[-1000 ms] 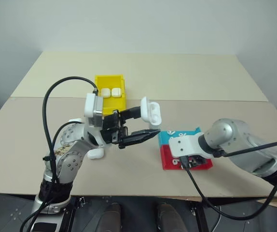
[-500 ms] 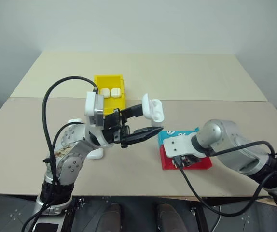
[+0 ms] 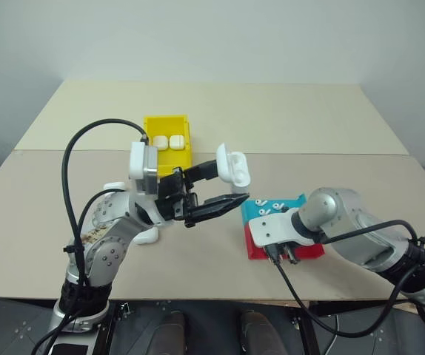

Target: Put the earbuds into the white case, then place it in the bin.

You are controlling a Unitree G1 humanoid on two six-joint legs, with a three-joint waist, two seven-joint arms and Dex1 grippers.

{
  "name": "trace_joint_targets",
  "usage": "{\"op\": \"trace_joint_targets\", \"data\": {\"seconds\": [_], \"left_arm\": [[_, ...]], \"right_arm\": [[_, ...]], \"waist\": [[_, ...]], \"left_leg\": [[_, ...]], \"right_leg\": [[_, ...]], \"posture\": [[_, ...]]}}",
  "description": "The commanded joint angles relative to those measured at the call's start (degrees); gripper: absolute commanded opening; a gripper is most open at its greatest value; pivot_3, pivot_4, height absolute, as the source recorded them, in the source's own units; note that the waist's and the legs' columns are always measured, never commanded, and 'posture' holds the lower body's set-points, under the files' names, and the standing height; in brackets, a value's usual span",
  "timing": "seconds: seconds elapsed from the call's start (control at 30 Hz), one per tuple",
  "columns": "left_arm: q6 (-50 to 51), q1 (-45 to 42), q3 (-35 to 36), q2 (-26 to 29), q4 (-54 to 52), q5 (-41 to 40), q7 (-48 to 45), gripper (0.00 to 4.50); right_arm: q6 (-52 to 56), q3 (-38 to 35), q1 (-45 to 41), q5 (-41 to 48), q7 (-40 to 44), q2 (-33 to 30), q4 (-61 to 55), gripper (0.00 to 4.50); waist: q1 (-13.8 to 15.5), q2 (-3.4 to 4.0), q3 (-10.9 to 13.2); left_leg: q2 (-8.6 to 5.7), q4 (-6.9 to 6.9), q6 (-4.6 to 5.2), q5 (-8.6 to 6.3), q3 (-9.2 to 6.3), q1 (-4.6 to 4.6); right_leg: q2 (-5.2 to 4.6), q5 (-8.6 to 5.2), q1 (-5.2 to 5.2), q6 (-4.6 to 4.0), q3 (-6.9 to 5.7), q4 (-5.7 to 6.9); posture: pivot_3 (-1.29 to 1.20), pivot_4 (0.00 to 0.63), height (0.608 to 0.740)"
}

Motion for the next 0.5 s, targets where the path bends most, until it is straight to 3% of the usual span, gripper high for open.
{"op": "trace_joint_targets", "data": {"seconds": [0.03,0.3,0.47,0.5], "left_arm": [[0.0,0.0,1.0,0.3,-2.5,-1.4,0.3,2.73],[0.4,0.0,1.3,0.9,-2.5,-2.3,0.3,2.73],[0.5,-0.4,1.8,2.0,-1.8,-3.4,-0.9,2.73],[0.5,-0.7,1.8,2.2,-1.3,-3.5,-1.3,2.73]], "right_arm": [[0.0,-0.5,0.9,-1.6,0.1,0.1,0.1,0.62],[5.5,-5.7,1.0,3.3,1.1,0.8,-1.7,0.62],[16.1,-22.9,1.5,18.1,3.3,0.7,-5.7,0.62],[16.7,-31.5,4.4,22.6,2.0,2.9,-6.9,0.62]], "waist": [[0.0,0.00,0.0],[0.0,0.00,0.0],[0.1,0.00,0.0],[0.1,0.00,0.0]], "left_leg": [[0.00,0.00,0.00,0.00,0.00,0.02],[0.00,0.00,0.00,0.00,-0.01,0.02],[-0.01,0.00,0.01,-0.01,-0.05,-0.10],[0.00,0.00,0.04,-0.03,-0.06,-0.10]], "right_leg": [[0.00,0.00,0.02,0.00,0.00,0.00],[0.00,0.00,0.03,0.00,0.00,-0.01],[-0.01,0.00,-0.08,0.00,-0.01,-0.01],[-0.01,0.00,-0.07,0.00,-0.01,-0.03]], "posture": [[0.00,0.150,0.740],[0.00,0.150,0.740],[0.00,0.150,0.740],[0.00,0.150,0.740]]}}
